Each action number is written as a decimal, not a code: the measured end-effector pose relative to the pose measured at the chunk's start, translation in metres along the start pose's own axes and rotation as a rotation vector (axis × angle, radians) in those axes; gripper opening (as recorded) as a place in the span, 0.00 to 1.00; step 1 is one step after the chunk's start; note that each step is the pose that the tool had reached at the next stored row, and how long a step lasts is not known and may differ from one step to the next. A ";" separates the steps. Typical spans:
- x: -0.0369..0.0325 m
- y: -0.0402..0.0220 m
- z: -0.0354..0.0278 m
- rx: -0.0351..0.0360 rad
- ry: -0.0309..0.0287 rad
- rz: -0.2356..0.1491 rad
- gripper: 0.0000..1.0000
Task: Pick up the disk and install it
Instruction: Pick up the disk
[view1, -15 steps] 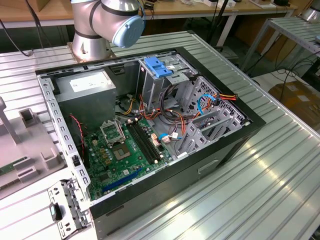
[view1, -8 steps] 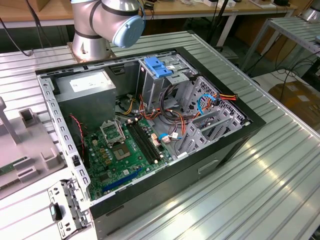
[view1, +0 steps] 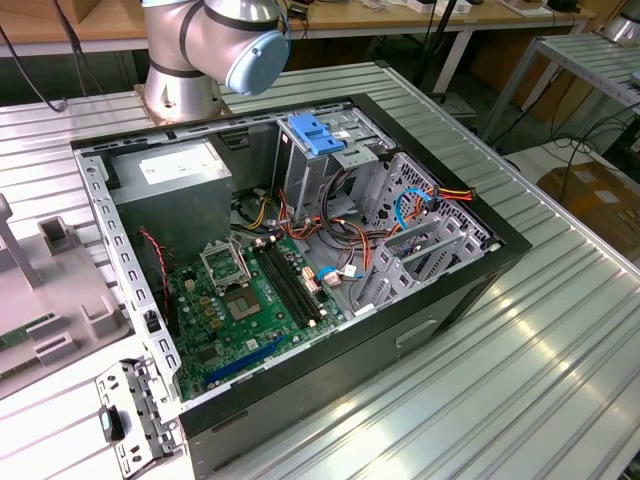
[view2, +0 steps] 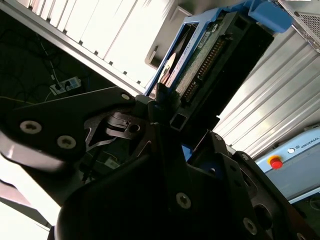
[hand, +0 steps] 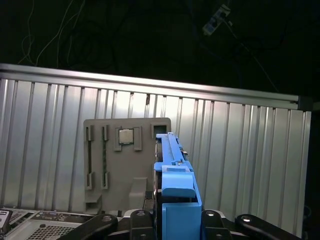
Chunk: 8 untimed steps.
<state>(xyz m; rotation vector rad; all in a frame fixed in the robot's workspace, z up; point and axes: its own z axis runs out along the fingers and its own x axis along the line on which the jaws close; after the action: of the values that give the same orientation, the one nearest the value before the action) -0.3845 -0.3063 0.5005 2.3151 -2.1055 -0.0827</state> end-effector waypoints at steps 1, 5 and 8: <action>0.0002 -0.0007 0.0000 0.0000 0.0000 0.000 0.36; 0.0007 -0.0045 -0.0002 0.0000 0.0000 0.000 0.36; 0.0010 -0.0068 -0.0003 -0.0001 0.0000 0.000 0.36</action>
<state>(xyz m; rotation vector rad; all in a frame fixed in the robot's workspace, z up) -0.3776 -0.3066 0.5005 2.3150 -2.1055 -0.0827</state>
